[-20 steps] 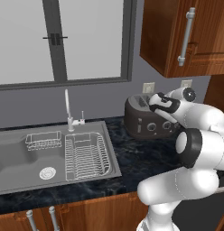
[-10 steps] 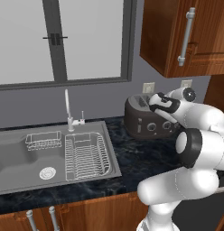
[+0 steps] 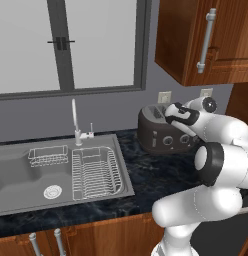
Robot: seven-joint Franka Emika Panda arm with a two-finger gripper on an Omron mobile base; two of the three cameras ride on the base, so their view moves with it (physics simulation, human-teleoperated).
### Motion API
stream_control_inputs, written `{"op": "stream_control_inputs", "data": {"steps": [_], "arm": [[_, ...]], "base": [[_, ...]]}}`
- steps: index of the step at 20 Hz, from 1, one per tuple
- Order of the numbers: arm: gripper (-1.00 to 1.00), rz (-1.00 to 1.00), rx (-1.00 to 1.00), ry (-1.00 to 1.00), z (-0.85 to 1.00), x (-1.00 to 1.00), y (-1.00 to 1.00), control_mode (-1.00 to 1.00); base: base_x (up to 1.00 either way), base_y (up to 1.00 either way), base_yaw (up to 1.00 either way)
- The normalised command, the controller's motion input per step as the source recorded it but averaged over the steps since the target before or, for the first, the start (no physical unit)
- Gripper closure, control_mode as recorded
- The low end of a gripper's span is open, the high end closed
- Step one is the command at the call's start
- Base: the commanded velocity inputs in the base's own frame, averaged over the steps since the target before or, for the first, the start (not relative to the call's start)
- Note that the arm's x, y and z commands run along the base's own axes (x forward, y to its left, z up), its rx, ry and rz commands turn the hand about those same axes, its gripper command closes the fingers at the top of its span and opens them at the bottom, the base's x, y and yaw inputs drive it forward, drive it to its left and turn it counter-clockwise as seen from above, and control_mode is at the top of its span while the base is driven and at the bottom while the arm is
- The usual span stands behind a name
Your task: Start the toaster. Once the lever pops up, take the bread to the plate on the dining counter.
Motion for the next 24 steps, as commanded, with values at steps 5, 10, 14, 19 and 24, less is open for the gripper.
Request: {"op": "stream_control_inputs", "data": {"steps": [5,10,14,19,24], "arm": [[-1.00,0.00,0.00,0.00,0.00,0.00,0.00,-1.00],[-1.00,0.00,0.00,0.00,0.00,0.00,0.00,-1.00],[-1.00,0.00,0.00,0.00,0.00,0.00,0.00,-1.00],[-1.00,0.00,0.00,0.00,0.00,0.00,0.00,-1.00],[-1.00,0.00,0.00,0.00,0.00,0.00,0.00,-1.00]], "base": [[0.00,0.00,0.00],[0.00,0.00,0.00],[0.00,0.00,0.00],[0.00,0.00,0.00],[0.00,0.00,0.00]]}}
